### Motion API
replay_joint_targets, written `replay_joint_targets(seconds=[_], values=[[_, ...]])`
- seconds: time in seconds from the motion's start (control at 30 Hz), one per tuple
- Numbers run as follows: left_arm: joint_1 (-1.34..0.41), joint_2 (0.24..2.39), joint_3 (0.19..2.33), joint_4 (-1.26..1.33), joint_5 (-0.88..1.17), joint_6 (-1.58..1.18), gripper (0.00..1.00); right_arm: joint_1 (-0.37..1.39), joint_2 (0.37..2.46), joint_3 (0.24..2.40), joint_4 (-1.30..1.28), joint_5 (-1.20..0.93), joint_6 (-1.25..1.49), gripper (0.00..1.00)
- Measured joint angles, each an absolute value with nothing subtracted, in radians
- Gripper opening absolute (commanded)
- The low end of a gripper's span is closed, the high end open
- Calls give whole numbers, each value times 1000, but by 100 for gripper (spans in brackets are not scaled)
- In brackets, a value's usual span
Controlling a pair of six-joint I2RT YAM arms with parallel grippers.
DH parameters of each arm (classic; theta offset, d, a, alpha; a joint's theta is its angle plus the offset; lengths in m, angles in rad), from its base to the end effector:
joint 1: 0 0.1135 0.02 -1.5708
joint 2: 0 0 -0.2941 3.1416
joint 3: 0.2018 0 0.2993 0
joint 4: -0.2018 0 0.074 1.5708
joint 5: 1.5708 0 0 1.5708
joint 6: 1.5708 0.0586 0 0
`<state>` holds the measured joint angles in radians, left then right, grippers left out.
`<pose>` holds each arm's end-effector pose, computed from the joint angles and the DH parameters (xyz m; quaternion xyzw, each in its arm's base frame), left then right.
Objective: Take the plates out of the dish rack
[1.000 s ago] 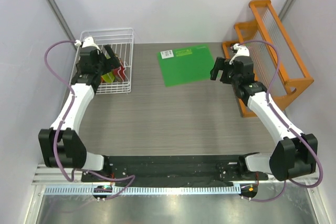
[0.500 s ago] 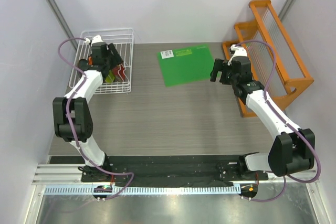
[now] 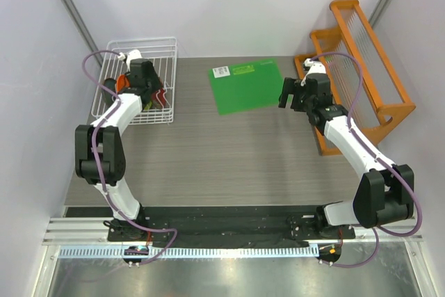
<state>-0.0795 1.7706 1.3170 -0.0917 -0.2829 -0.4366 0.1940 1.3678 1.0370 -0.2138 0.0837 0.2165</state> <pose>0.4794 -0.0218 0.2596 -0.2213 0.8367 -0.0052 0.5009 0.3648 0.0667 0.2945 0.0303 0.8702 0.0643 0.4876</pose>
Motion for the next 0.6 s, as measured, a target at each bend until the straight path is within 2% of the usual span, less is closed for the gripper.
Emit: replay_joint_targets(seconds=[0.07,0.17,0.37,0.4,0.6], values=[[-86,1781,1317,-89,-292,-435,38,193,1368,1040,-213,84,216,98],[-90,1801,1317,-85,-318,-427,36,192,1368,1041,-215,85,216,99],[-91,1827,1299,-62,-374,-409,9,189,1368,1041,-215,86,216,98],[-91,1828,1299,-62,-377,-402,0,189,1369,1041,-215,88,215,98],[-112,1828,1295,-53,-406,-348,0,188,1377,1041,-215,91,215,98]])
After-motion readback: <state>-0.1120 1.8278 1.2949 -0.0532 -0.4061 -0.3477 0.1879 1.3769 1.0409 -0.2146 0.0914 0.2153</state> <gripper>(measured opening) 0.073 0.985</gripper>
